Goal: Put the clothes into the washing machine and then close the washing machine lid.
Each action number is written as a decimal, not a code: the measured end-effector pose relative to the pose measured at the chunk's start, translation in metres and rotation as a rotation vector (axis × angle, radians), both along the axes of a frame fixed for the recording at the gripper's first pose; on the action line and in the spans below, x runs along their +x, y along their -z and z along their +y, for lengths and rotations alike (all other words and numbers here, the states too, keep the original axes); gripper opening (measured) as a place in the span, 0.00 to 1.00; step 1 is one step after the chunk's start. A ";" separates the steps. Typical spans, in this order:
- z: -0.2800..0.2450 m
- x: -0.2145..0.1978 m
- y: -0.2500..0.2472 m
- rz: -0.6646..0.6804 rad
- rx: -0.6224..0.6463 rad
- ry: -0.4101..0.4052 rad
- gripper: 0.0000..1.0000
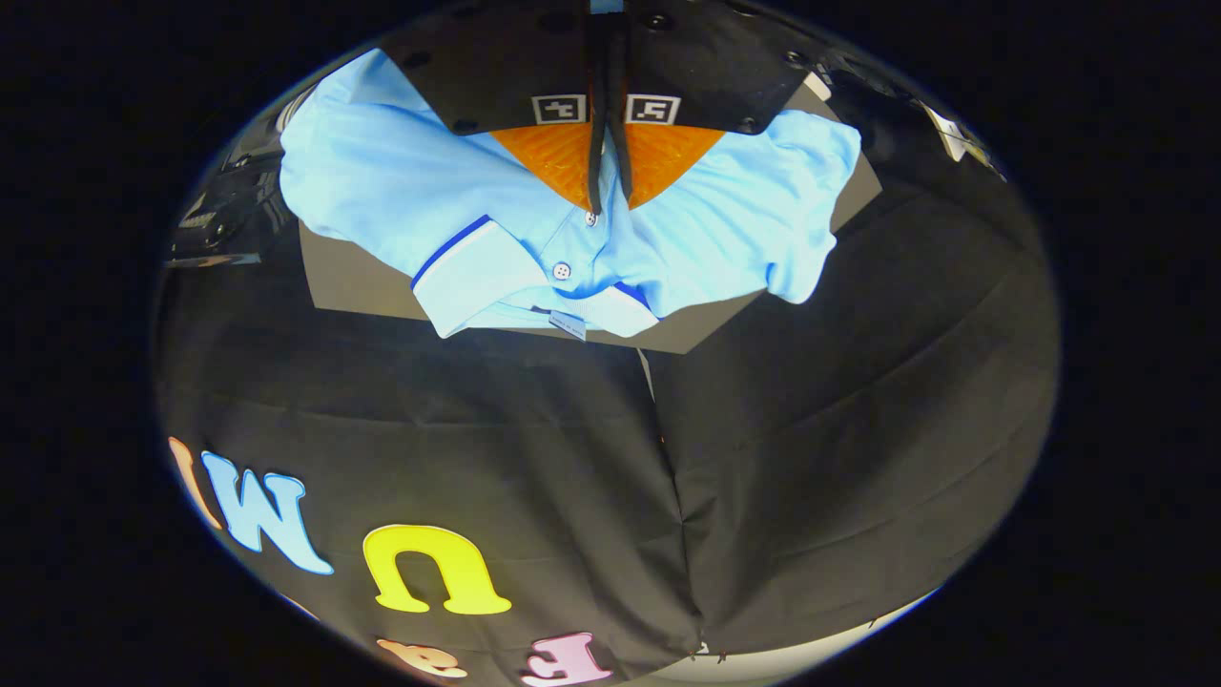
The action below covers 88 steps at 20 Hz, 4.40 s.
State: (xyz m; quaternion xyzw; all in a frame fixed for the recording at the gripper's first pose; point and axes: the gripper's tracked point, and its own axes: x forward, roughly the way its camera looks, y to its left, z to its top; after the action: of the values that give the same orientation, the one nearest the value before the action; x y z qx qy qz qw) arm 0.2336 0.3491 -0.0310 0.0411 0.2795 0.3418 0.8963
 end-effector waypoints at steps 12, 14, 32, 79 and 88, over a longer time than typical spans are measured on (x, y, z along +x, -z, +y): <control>-0.028 -0.009 -0.051 -0.138 0.092 -0.023 0.01; -0.039 -0.009 -0.062 -0.168 0.096 -0.014 0.01; -0.205 0.009 -0.088 -0.259 0.107 0.198 0.01; -0.401 0.011 0.140 0.000 -0.135 0.478 0.01; -0.392 -0.002 0.199 0.076 -0.219 0.430 0.01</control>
State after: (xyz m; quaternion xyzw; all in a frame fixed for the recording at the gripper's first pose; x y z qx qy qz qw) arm 0.2311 -0.0429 -0.2298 0.0152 0.3330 0.1089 0.9365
